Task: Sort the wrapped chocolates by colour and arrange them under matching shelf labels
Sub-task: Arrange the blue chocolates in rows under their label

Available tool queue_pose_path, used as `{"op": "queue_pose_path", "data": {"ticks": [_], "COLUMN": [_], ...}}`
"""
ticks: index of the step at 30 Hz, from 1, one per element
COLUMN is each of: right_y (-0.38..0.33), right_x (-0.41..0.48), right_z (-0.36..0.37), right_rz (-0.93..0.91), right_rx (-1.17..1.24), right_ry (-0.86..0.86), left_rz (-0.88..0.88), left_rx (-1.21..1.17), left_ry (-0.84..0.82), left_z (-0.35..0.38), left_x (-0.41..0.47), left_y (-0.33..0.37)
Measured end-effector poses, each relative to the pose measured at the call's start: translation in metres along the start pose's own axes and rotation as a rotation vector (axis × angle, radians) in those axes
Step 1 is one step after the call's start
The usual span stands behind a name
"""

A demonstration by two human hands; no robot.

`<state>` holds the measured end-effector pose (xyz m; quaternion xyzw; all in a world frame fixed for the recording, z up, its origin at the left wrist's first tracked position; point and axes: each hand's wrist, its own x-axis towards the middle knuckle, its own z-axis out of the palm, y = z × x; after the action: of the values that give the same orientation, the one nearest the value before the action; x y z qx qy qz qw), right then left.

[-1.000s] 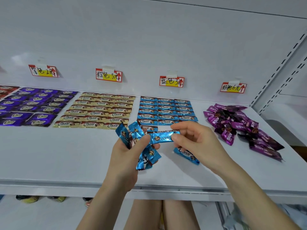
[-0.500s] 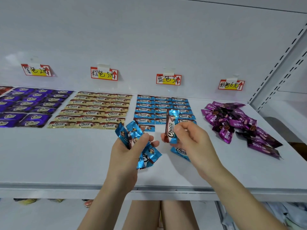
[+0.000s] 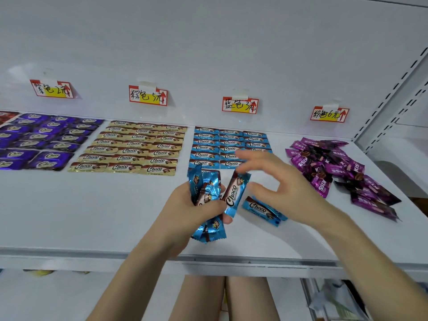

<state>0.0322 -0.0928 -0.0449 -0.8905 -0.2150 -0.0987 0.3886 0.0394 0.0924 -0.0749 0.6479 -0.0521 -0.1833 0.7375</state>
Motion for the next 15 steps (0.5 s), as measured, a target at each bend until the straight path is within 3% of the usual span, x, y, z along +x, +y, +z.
{"op": "queue_pose_path", "data": {"ticks": [3,6,12,15], "right_y": [0.008,0.014,0.048,0.067], "right_x": [0.007,0.015,0.024,0.028], "right_z": [-0.01,-0.012,-0.006,0.003], "right_rz": [-0.069,-0.059,0.083,0.184], "right_rx": [-0.209,-0.253,-0.335,-0.417], "right_ry": [-0.235,-0.312,-0.09,-0.102], "left_rz": [-0.046,-0.072,-0.053,-0.085], "left_rx": [0.016,-0.013,-0.234,-0.305], "left_ry": [-0.041,-0.03,0.232,0.266], "left_z": [-0.005,-0.007,-0.014,-0.014], "left_x": [0.006,0.012,0.026,0.025], "left_y": [0.003,0.003,-0.008,-0.013]}}
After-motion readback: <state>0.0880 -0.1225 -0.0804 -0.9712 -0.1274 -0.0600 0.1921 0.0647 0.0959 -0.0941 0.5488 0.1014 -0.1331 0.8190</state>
